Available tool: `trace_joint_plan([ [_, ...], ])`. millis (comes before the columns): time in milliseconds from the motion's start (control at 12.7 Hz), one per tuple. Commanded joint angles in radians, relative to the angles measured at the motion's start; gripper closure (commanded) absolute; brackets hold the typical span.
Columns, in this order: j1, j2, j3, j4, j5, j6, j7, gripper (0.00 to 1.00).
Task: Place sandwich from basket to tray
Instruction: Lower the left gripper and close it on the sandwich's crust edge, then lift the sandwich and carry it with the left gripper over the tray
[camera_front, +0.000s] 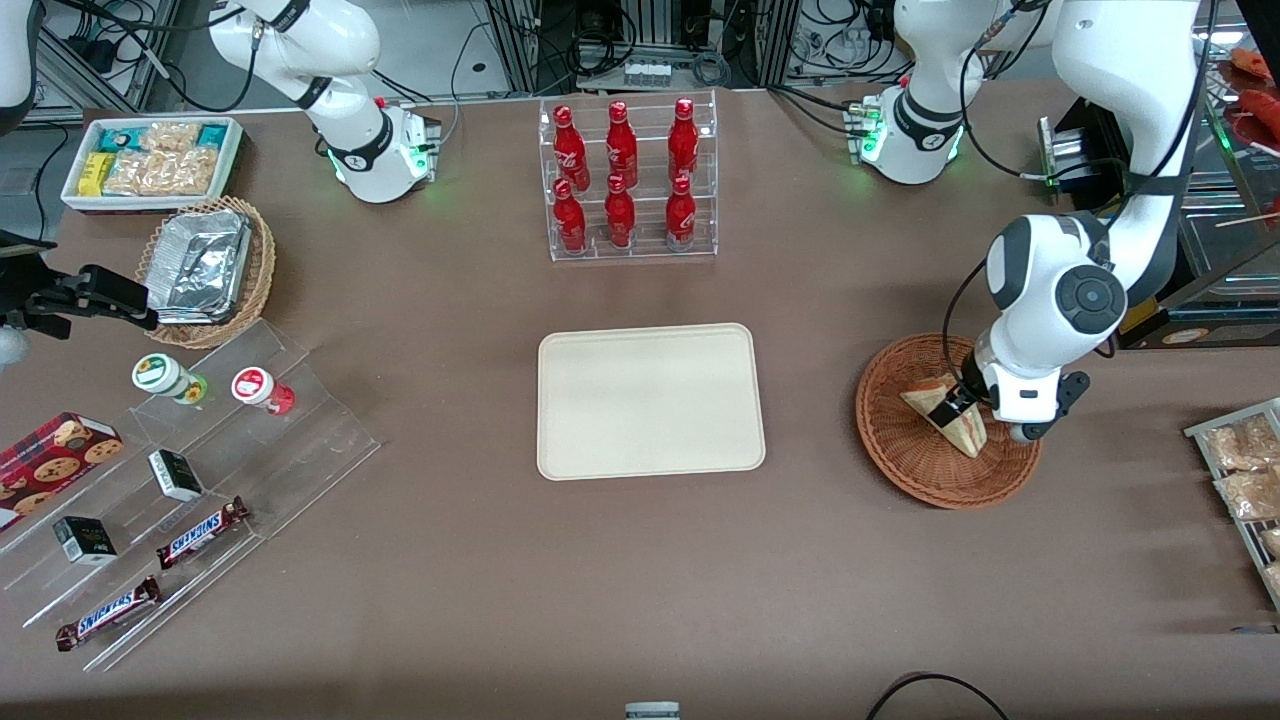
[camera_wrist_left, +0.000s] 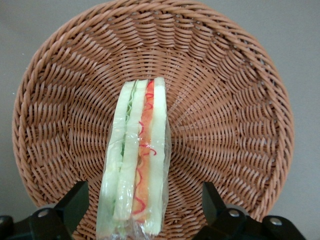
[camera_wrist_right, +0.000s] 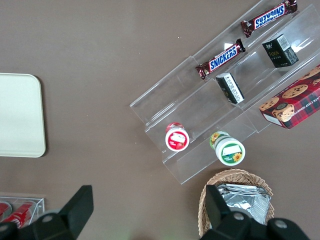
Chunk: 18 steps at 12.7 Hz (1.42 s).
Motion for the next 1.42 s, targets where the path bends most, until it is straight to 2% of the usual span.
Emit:
trace_joint_plan([
  [0,-0.008,0.004,0.003,-0.021,-0.011,0.025,-0.013,0.00],
  [79,-0.007,0.006,0.003,-0.024,-0.011,0.025,-0.013,0.00],
  [158,-0.007,0.009,0.003,-0.030,-0.011,0.025,-0.013,0.11],
  [316,-0.008,-0.002,0.003,-0.038,-0.009,0.010,-0.013,0.92],
  [395,-0.007,-0.016,0.003,-0.035,-0.009,-0.010,-0.010,1.00],
  [632,-0.016,-0.056,-0.001,0.004,-0.002,-0.117,0.014,1.00],
  [947,-0.017,-0.050,-0.087,0.202,0.001,-0.390,0.152,1.00],
  [1342,-0.017,0.005,-0.248,0.322,0.006,-0.440,0.232,1.00],
])
